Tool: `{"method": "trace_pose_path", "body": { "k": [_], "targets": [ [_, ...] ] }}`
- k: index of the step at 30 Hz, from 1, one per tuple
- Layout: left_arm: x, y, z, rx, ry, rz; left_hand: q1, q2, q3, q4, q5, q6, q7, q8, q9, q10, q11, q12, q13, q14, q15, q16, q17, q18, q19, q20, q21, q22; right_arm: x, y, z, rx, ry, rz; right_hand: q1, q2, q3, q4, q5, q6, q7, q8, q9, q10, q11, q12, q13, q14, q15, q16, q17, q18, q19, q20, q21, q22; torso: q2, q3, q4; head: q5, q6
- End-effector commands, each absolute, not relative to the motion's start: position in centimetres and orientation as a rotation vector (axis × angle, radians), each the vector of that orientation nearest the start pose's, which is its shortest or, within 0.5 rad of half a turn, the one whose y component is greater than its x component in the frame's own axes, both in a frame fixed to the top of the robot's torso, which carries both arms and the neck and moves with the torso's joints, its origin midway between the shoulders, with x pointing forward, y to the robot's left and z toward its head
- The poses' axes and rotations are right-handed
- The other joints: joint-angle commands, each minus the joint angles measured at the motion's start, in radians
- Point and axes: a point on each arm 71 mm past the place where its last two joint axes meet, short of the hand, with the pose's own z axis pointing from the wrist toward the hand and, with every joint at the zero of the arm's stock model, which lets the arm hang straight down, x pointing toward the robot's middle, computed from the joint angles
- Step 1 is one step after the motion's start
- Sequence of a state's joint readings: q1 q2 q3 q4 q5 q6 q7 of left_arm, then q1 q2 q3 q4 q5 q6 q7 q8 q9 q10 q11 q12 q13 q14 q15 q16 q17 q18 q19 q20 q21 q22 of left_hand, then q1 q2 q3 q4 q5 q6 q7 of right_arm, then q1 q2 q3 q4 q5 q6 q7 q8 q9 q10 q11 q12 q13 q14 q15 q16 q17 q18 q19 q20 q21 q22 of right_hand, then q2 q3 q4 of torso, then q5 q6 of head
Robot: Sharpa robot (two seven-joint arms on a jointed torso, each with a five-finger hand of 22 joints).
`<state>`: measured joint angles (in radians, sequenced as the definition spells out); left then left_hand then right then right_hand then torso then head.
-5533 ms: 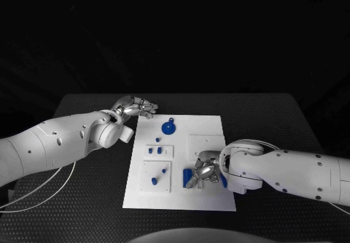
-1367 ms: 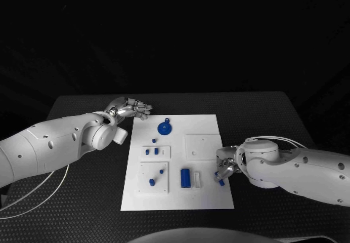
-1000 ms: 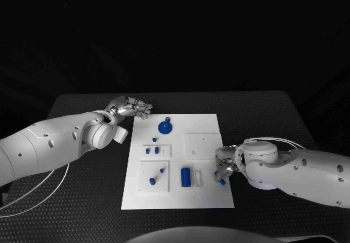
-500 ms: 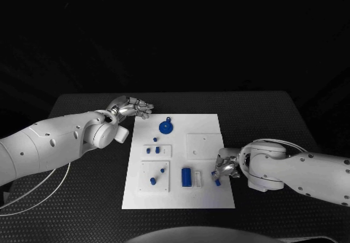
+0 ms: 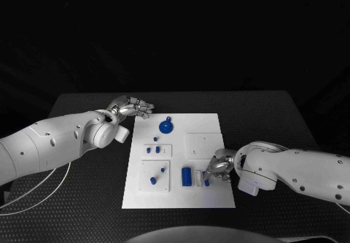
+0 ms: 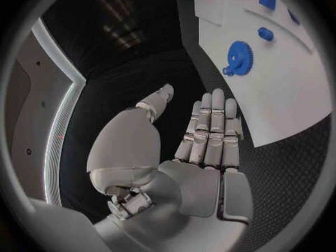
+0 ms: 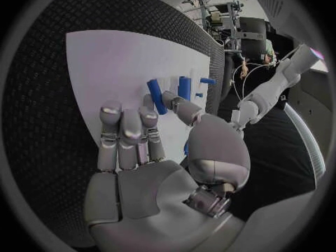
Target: Assemble the parts on the task board
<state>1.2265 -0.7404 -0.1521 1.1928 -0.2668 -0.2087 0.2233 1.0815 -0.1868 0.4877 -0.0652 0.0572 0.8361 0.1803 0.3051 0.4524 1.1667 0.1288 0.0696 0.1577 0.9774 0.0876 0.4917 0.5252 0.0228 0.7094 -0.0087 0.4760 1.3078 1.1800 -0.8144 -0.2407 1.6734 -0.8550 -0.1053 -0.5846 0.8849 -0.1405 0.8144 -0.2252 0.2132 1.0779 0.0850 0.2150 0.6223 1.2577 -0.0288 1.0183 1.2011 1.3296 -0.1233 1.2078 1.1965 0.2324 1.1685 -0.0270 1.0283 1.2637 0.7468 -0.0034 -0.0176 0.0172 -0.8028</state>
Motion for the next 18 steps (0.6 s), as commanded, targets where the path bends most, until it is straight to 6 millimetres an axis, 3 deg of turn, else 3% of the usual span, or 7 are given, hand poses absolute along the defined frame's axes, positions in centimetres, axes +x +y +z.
{"method": "trace_pose_path", "body": {
  "k": [1,18],
  "targets": [
    [53.2,25.1,-22.9,-0.914,1.697,-1.194,-0.002,0.006,-0.002,0.005,-0.005,-0.003,-0.001,0.005,0.0,0.005,0.001,0.005,-0.001,0.007,0.003,-0.007,0.001,0.012,-0.008,0.0,-0.002,0.022,40.1,-17.1,-28.9,0.466,2.476,0.512,-0.013,0.001,-0.008,0.001,-0.005,0.008,-0.002,0.004,0.0,0.005,0.001,0.004,-0.001,0.002,-0.005,-0.001,0.001,0.029,0.006,-0.003,0.003,-0.001,0.0,0.0009,0.0006,0.001,-0.001],
    [53.1,25.1,-22.9,-0.912,1.703,-1.195,-0.002,0.006,-0.003,0.006,-0.005,-0.003,-0.001,0.006,0.0,0.006,0.001,0.006,-0.001,0.007,0.003,-0.008,0.003,0.012,-0.009,0.0,-0.002,0.022,40.0,-15.9,-29.1,0.448,2.513,0.542,-0.028,-0.008,-0.018,0.009,-0.011,0.012,-0.004,0.007,-0.002,0.005,-0.001,0.004,-0.002,0.002,-0.007,0.0,0.001,0.029,0.007,-0.004,0.002,-0.004,0.0,0.0011,0.001,0.007,-0.004]
  ]
}}
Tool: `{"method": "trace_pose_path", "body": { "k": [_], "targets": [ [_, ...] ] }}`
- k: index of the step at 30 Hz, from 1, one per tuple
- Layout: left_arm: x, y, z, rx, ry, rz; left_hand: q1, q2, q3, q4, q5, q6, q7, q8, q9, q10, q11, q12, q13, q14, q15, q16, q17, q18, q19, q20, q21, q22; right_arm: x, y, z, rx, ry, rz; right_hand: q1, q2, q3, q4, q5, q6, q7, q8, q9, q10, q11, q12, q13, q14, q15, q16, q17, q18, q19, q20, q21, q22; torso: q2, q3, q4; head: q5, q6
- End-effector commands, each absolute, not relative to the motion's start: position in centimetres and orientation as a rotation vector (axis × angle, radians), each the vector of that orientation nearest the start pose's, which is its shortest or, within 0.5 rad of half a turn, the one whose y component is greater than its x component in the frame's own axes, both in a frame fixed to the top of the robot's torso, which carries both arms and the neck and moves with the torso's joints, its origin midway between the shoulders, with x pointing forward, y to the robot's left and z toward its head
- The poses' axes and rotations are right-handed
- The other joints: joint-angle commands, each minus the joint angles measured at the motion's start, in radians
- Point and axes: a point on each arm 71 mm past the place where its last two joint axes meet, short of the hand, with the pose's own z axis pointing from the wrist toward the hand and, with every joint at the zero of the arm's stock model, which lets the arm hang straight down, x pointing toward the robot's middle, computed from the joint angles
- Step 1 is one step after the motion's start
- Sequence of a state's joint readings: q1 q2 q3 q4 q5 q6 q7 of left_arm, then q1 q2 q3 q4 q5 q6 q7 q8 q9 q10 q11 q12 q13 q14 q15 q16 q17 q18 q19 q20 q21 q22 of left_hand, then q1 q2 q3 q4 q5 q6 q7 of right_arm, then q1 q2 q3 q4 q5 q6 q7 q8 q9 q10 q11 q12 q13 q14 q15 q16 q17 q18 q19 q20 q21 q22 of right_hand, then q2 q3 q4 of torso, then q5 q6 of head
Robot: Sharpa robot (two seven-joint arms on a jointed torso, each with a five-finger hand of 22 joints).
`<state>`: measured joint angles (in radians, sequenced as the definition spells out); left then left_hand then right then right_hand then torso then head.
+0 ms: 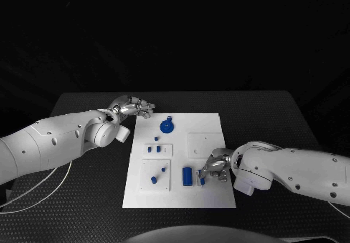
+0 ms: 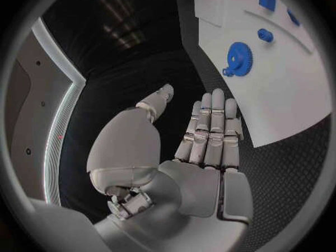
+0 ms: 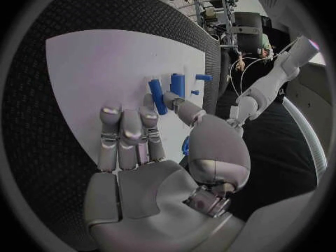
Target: Assemble the parts on the task board
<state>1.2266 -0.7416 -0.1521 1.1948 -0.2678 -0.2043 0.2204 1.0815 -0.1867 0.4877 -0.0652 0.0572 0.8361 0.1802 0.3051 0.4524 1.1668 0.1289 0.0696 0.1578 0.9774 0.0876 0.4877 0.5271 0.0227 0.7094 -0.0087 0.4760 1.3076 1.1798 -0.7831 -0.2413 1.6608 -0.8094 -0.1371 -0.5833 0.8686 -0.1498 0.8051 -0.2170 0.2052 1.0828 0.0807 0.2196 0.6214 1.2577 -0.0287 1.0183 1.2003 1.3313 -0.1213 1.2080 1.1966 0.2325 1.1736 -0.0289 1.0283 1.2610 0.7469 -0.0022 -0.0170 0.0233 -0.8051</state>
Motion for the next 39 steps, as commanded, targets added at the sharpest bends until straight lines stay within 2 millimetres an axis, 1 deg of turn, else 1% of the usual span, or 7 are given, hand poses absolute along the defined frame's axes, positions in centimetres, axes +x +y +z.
{"method": "trace_pose_path", "body": {
  "k": [1,18,30,32,35,37,39],
  "targets": [
    [53.13,25.12,-22.88,-0.912,1.703,-1.195,-0.002,0.006,-0.003,0.006,-0.005,-0.003,-0.001,0.006,0.0,0.006,0.001,0.006,-0.001,0.007,0.003,-0.004,0.001,0.012,-0.009,0.0,-0.002,0.022,40.02,-15.84,-29.09,0.442,2.52,0.542,-0.013,0.001,-0.01,0.001,-0.003,0.007,0.0,0.002,-0.002,0.005,-0.002,0.004,-0.001,0.0,-0.009,-0.001,0.001,0.029,0.002,-0.002,0.002,-0.002,0.0,-0.0002,0.0,0.001,-0.002],
    [53.08,25.21,-22.88,-0.913,1.705,-1.196,-0.005,0.008,-0.004,0.009,-0.005,-0.003,-0.001,0.006,0.0,0.005,0.001,0.005,-0.002,0.006,0.003,-0.006,0.003,0.012,-0.009,0.0,-0.002,0.022,39.88,-15.63,-29.22,0.391,2.553,0.531,-0.035,0.0,-0.025,0.013,-0.022,0.007,-0.001,0.003,-0.005,-0.003,-0.002,0.003,0.0,-0.005,-0.01,-0.006,-0.004,0.029,-0.002,-0.002,0.0,-0.005,0.0,-0.0001,0.0,0.006,-0.007],
    [53.1,25.25,-22.88,-0.913,1.704,-1.195,-0.005,0.008,-0.004,0.01,-0.005,-0.004,-0.001,0.006,0.0,0.005,0.001,0.005,-0.002,0.006,0.004,-0.007,0.004,0.012,-0.009,0.0,-0.002,0.022,40.23,-15.67,-29.22,0.392,2.529,0.529,-0.042,-0.007,-0.025,0.023,-0.047,0.007,-0.001,0.003,-0.008,-0.004,-0.003,0.003,0.0,-0.006,-0.011,-0.007,-0.004,0.029,-0.003,-0.003,0.0,-0.007,0.0,-0.0003,-0.0006,0.007,-0.005],
    [53.09,25.24,-22.88,-0.913,1.705,-1.196,-0.005,0.008,-0.004,0.01,-0.005,-0.004,-0.001,0.006,0.0,0.005,0.001,0.005,-0.002,0.006,0.004,-0.007,0.004,0.012,-0.009,0.0,-0.002,0.022,40.23,-15.58,-29.22,0.389,2.529,0.532,-0.044,-0.01,-0.025,0.026,-0.05,0.006,-0.001,0.003,-0.008,-0.004,-0.003,0.003,0.0,-0.006,-0.011,-0.006,-0.004,0.029,-0.003,-0.004,0.0,-0.007,0.0,-0.0001,-0.001,0.008,-0.005],
    [53.08,25.26,-22.88,-0.914,1.705,-1.195,-0.005,0.008,-0.004,0.01,-0.005,-0.004,-0.001,0.006,0.0,0.005,0.001,0.005,-0.002,0.006,0.004,-0.007,0.004,0.012,-0.009,0.0,-0.003,0.022,40.17,-15.43,-29.2,0.382,2.532,0.54,-0.049,-0.028,-0.024,0.036,-0.066,0.006,-0.001,0.004,-0.01,-0.005,-0.003,0.003,0.0,-0.007,-0.012,-0.008,-0.005,0.029,-0.003,-0.004,0.0,-0.009,0.0,0.0003,-0.0016,0.01,-0.006],
    [53.09,25.26,-22.88,-0.913,1.705,-1.195,-0.005,0.008,-0.004,0.01,-0.005,-0.004,-0.001,0.006,0.0,0.005,0.001,0.005,-0.002,0.006,0.004,-0.007,0.004,0.012,-0.009,0.0,-0.003,0.022,40.14,-15.33,-29.19,0.377,2.534,0.545,-0.048,-0.041,-0.021,0.046,-0.09,0.005,-0.001,0.004,-0.011,-0.006,-0.003,0.003,0.0,-0.007,-0.012,-0.008,-0.006,0.029,-0.002,-0.005,-0.001,-0.01,0.0,0.0006,-0.0014,0.01,-0.007],
    [53.09,25.25,-22.88,-0.914,1.705,-1.195,-0.005,0.008,-0.004,0.01,-0.005,-0.004,-0.001,0.006,0.0,0.005,0.001,0.005,-0.002,0.006,0.004,-0.008,0.004,0.012,-0.009,0.0,-0.003,0.022,40.08,-15.23,-29.18,0.369,2.538,0.553,-0.045,-0.05,-0.019,0.048,-0.096,0.004,-0.001,0.004,-0.012,-0.006,-0.003,0.003,0.0,-0.008,-0.012,-0.009,-0.007,0.029,-0.002,-0.006,0.0,-0.01,0.0,0.0006,-0.0007,0.01,-0.007]
  ]
}}
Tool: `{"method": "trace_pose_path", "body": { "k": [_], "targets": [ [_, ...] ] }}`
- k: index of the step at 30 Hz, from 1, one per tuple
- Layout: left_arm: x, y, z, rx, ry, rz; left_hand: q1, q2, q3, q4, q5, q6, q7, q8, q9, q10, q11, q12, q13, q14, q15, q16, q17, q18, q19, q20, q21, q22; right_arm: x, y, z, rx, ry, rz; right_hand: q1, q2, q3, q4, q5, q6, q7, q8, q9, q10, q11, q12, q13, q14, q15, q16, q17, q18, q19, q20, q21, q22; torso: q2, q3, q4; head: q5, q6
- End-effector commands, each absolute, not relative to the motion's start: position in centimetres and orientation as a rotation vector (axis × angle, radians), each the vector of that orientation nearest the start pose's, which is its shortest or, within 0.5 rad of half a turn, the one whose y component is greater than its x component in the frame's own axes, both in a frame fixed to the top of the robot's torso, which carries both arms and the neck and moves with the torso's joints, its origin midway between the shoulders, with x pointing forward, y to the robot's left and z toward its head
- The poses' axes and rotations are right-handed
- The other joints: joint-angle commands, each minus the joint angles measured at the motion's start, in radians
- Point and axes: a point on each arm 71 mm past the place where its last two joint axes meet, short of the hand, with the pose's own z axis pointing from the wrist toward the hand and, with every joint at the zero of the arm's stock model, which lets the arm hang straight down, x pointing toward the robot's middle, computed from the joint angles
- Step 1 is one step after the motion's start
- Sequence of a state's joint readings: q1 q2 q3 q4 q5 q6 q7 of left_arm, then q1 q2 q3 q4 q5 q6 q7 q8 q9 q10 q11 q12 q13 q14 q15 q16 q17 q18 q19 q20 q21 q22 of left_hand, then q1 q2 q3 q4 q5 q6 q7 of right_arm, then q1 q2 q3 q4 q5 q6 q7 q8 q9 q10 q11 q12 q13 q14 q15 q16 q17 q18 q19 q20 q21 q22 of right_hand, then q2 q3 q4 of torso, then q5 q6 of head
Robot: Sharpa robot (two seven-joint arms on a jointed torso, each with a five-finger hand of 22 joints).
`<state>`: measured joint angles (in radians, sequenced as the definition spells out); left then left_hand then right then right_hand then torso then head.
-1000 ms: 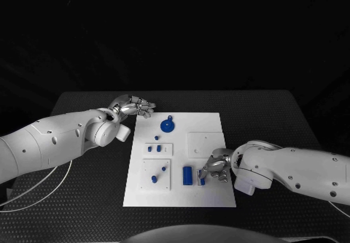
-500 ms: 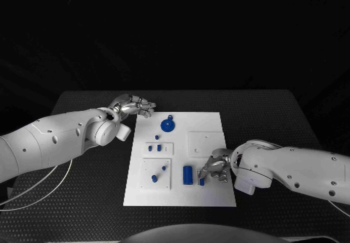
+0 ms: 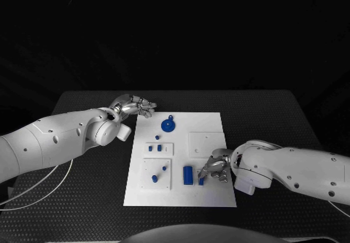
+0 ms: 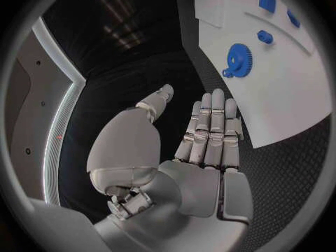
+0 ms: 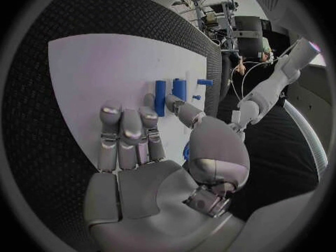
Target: Assemble the parts on the task board
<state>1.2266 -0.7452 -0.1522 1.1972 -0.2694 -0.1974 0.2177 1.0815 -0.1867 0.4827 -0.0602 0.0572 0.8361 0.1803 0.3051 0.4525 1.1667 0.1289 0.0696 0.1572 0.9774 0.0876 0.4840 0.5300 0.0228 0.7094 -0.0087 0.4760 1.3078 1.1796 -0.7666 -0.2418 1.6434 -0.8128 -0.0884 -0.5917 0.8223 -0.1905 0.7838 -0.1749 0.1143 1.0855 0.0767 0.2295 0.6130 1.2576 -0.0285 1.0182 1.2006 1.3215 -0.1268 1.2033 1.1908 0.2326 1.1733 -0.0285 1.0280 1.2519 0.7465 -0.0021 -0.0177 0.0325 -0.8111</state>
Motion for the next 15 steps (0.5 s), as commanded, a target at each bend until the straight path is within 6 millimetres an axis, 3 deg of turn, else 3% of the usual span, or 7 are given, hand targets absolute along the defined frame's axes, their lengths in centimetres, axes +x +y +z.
{"method": "trace_pose_path", "body": {
  "k": [1,8,15],
  "targets": [
    [53.09,25.26,-22.88,-0.913,1.705,-1.195,-0.005,0.008,0.001,0.005,-0.005,-0.004,-0.001,0.006,0.0,0.005,0.001,0.005,-0.002,0.006,0.004,-0.004,0.001,0.011,-0.009,0.0,-0.003,0.022,40.06,-15.2,-29.17,0.367,2.538,0.555,0.002,-0.011,0.002,0.006,-0.005,0.001,0.003,-0.006,-0.003,-0.006,-0.003,0.004,0.0,0.001,-0.006,-0.005,-0.002,0.029,-0.002,-0.007,0.0,-0.001,0.0,0.0005,0.0001,0.001,-0.001],
    [53.1,25.27,-22.89,-0.914,1.705,-1.195,-0.004,0.008,0.001,0.006,-0.005,-0.004,-0.001,0.006,0.0,0.005,0.001,0.005,-0.002,0.006,0.004,-0.004,0.002,0.012,-0.009,0.0,-0.003,0.022,40.06,-15.05,-29.04,0.332,2.52,0.56,0.013,-0.011,0.003,0.002,-0.008,0.0,0.003,-0.006,-0.004,-0.007,-0.003,0.004,0.0,-0.001,-0.006,-0.006,-0.003,0.029,-0.003,-0.008,0.001,-0.002,0.0,0.0004,-0.0002,0.002,-0.004],
    [53.1,25.27,-22.89,-0.913,1.706,-1.195,-0.004,0.008,0.001,0.006,-0.005,-0.004,-0.001,0.006,0.0,0.005,0.001,0.005,-0.002,0.006,0.004,-0.005,0.002,0.012,-0.009,0.0,-0.003,0.022,40.13,-14.87,-28.8,0.254,2.48,0.558,0.005,-0.04,-0.023,0.006,-0.011,-0.004,0.005,-0.005,-0.005,-0.01,-0.001,0.005,0.001,-0.004,-0.005,-0.009,-0.005,0.029,-0.004,-0.007,0.002,-0.002,0.0,0.0005,0.0001,0.003,-0.006]
  ]
}}
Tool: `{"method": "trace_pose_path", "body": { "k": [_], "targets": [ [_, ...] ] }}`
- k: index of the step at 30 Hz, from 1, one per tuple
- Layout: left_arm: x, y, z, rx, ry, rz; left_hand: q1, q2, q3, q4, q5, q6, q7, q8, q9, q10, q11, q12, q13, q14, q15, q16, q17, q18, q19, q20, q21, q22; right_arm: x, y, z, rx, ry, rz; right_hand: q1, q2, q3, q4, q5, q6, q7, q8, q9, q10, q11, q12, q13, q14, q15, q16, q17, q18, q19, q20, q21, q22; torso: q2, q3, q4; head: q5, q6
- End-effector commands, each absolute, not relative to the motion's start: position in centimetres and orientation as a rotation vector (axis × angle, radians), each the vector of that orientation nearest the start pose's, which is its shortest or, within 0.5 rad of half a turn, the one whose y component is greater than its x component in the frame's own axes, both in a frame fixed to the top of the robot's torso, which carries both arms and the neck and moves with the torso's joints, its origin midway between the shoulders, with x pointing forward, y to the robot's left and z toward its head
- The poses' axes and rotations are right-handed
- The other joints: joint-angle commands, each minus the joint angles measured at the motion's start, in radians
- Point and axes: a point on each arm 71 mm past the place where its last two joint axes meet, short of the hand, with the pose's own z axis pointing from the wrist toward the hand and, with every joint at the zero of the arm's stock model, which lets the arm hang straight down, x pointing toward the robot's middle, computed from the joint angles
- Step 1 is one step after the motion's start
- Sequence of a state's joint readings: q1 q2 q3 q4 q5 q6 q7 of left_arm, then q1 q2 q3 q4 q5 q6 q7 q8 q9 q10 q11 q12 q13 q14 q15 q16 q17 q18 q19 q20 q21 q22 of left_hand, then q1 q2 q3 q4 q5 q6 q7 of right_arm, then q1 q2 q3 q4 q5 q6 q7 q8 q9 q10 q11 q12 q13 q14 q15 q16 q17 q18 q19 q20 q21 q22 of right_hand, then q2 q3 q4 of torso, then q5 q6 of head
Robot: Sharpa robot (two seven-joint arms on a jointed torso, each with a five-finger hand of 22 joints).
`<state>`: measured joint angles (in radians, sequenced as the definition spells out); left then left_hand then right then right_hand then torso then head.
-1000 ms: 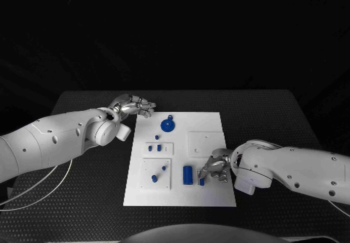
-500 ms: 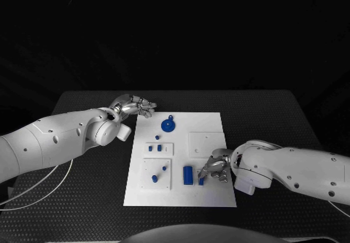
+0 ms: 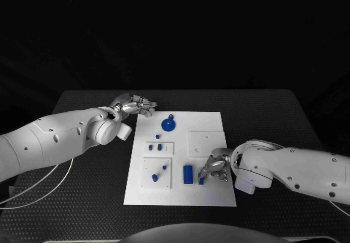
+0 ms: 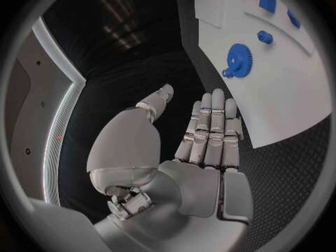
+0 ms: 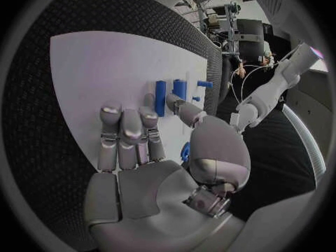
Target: Assemble the parts on the task board
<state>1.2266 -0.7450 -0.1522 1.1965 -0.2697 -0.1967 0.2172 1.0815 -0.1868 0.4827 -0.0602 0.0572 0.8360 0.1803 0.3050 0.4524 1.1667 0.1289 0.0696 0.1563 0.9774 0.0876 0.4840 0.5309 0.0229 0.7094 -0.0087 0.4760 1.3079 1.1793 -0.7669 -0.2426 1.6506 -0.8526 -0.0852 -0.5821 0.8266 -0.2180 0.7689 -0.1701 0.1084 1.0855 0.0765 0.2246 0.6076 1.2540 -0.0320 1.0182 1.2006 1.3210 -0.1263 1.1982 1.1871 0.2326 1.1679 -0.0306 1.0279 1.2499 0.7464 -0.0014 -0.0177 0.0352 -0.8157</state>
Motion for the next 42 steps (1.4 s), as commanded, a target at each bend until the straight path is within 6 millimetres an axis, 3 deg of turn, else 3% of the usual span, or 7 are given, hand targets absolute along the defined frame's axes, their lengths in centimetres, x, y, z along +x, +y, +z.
{"method": "trace_pose_path", "body": {
  "k": [1,11,26,35,38,39,42],
  "targets": [
    [53.1,25.3,-22.9,-0.914,1.706,-1.194,-0.004,0.008,0.001,0.006,-0.005,-0.004,-0.001,0.006,0.0,0.005,0.001,0.005,-0.001,0.006,0.004,-0.005,0.002,0.011,-0.009,0.0,-0.003,0.021,40.1,-14.9,-28.7,0.239,2.471,0.555,0.0,-0.015,-0.012,0.002,-0.008,-0.004,0.005,0.0,0.0,-0.007,0.002,0.005,0.001,-0.004,-0.006,-0.004,-0.002,0.029,0.001,-0.005,0.002,-0.001,0.0,0.0,0.0,0.001,-0.001],
    [53.1,25.3,-22.9,-0.914,1.706,-1.193,-0.003,0.008,0.0,0.006,-0.005,-0.004,-0.001,0.007,0.0,0.005,0.001,0.005,-0.001,0.006,0.004,-0.005,0.002,0.011,-0.01,0.0,-0.003,0.021,40.1,-14.7,-28.6,0.214,2.449,0.561,-0.008,-0.044,-0.037,0.03,-0.05,-0.008,0.005,0.002,-0.001,-0.009,0.002,0.006,0.001,-0.005,-0.006,-0.005,-0.002,0.029,0.0,-0.006,0.001,-0.005,0.0,-0.0004,0.0,0.005,-0.004],
    [53.1,25.3,-22.9,-0.914,1.706,-1.193,-0.003,0.008,0.0,0.007,-0.005,-0.004,-0.001,0.007,-0.001,0.005,0.001,0.005,-0.001,0.006,0.004,-0.006,0.003,0.011,-0.01,0.0,-0.003,0.021,40.7,-15.6,-28.5,0.182,2.403,0.527,0.006,-0.038,-0.049,0.035,-0.058,-0.007,0.003,0.005,0.001,-0.008,0.0,0.008,0.001,-0.003,-0.008,-0.002,0.0,0.029,0.001,-0.01,0.003,-0.006,0.0,-0.0003,-0.001,0.004,-0.001],
    [53.5,25.9,-22.8,-0.911,1.672,-1.182,-0.004,0.008,0.0,0.007,-0.005,-0.003,-0.001,0.008,0.0,0.006,0.001,0.005,-0.001,0.007,0.004,-0.007,0.004,0.011,-0.01,0.0,-0.003,0.021,41.4,-18.3,-27.5,0.326,2.369,0.611,-0.026,-0.063,-0.115,0.032,-0.033,-0.046,0.016,-0.013,-0.007,-0.02,0.013,0.006,0.002,-0.02,0.002,-0.018,-0.011,0.029,-0.013,-0.008,-0.002,-0.008,-0.003,0.0004,-0.0029,-0.001,0.023],
    [53.6,26.1,-22.7,-0.933,1.638,-1.186,-0.002,0.01,-0.001,0.008,-0.005,0.001,-0.003,0.01,0.0,0.01,-0.001,0.007,-0.001,0.009,0.003,-0.006,0.006,0.012,-0.009,-0.001,-0.002,0.022,42.7,-19.2,-26.1,0.384,2.302,0.684,-0.048,-0.055,-0.173,0.022,0.006,-0.076,0.024,-0.024,-0.01,-0.027,0.02,0.008,0.004,-0.025,0.008,-0.019,-0.01,0.029,-0.021,-0.009,-0.004,-0.008,-0.006,0.0012,-0.0044,-0.005,0.04],
    [53.7,26.2,-22.6,-0.942,1.622,-1.19,-0.002,0.011,-0.001,0.008,-0.004,0.003,-0.004,0.011,0.001,0.012,-0.002,0.008,0.0,0.01,0.002,-0.006,0.007,0.012,-0.008,-0.001,-0.002,0.022,43.5,-19.5,-25.6,0.414,2.26,0.736,-0.055,-0.041,-0.21,0.008,0.058,-0.081,0.023,-0.023,-0.008,-0.03,0.021,0.01,0.005,-0.028,0.01,-0.019,-0.009,0.029,-0.026,-0.011,-0.005,-0.008,-0.006,0.0011,-0.0047,-0.008,0.049],
    [54.0,26.3,-22.6,-0.974,1.587,-1.207,0.003,0.015,-0.001,0.007,-0.004,0.01,-0.007,0.016,0.002,0.019,-0.005,0.011,0.001,0.016,0.0,-0.006,0.012,0.013,-0.005,-0.003,0.0,0.022,45.8,-20.5,-24.4,0.531,2.117,0.884,-0.075,0.036,-0.332,-0.08,0.12,-0.089,0.027,-0.021,-0.003,-0.05,0.023,0.005,0.005,-0.046,0.011,-0.028,-0.009,0.029,-0.052,-0.013,-0.016,-0.011,-0.012,0.0012,-0.0083,-0.009,0.066]
  ]
}}
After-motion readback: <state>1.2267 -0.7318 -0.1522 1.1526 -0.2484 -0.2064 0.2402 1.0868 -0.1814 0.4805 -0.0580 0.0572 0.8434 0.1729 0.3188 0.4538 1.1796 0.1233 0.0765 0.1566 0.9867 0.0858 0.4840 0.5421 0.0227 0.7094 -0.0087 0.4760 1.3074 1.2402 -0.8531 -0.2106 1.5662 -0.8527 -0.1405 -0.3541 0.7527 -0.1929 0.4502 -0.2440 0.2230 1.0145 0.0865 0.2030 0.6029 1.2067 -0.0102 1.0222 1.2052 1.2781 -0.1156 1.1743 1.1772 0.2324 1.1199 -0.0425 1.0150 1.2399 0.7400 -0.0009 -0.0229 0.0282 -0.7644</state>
